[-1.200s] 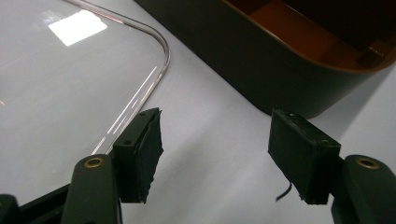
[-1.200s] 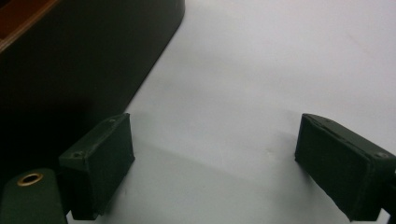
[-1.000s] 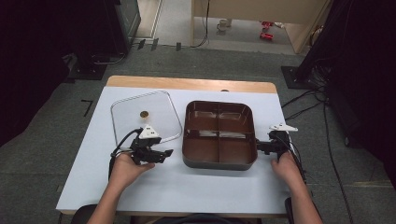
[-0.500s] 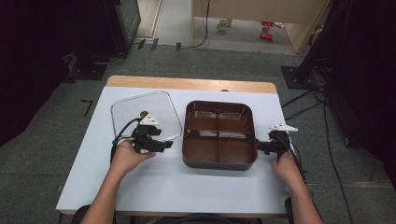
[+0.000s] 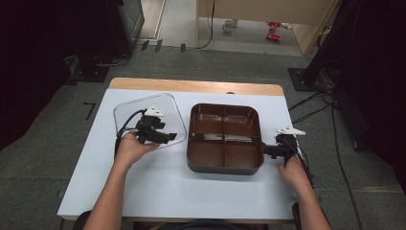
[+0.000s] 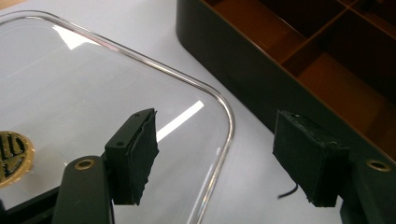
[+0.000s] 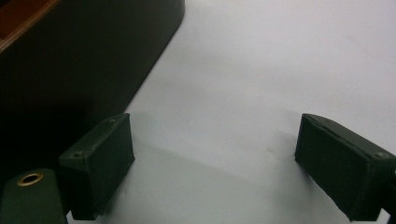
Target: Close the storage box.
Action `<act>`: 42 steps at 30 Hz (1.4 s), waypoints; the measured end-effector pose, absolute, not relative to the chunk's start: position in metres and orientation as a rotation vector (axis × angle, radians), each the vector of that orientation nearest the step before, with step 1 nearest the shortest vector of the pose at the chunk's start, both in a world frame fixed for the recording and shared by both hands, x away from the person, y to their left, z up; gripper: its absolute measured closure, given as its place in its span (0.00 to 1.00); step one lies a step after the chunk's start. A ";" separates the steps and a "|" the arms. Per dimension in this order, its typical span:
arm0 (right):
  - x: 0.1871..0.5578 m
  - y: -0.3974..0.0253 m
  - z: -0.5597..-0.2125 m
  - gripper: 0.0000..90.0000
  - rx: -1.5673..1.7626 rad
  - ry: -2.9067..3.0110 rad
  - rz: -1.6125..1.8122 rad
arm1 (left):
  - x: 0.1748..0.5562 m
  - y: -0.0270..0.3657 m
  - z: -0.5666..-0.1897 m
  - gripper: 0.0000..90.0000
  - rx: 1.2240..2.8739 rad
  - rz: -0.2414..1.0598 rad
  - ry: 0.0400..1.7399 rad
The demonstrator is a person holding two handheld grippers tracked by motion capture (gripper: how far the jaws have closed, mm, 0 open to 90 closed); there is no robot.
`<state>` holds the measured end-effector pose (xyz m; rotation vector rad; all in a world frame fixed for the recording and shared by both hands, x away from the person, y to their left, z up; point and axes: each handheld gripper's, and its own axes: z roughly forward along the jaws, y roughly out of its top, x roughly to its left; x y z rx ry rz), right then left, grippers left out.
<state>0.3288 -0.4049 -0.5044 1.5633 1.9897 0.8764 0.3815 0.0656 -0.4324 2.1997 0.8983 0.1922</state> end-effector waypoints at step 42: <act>0.329 -0.405 -0.504 0.12 1.564 1.988 0.878 | 0.449 0.131 -0.467 0.42 2.043 0.361 1.181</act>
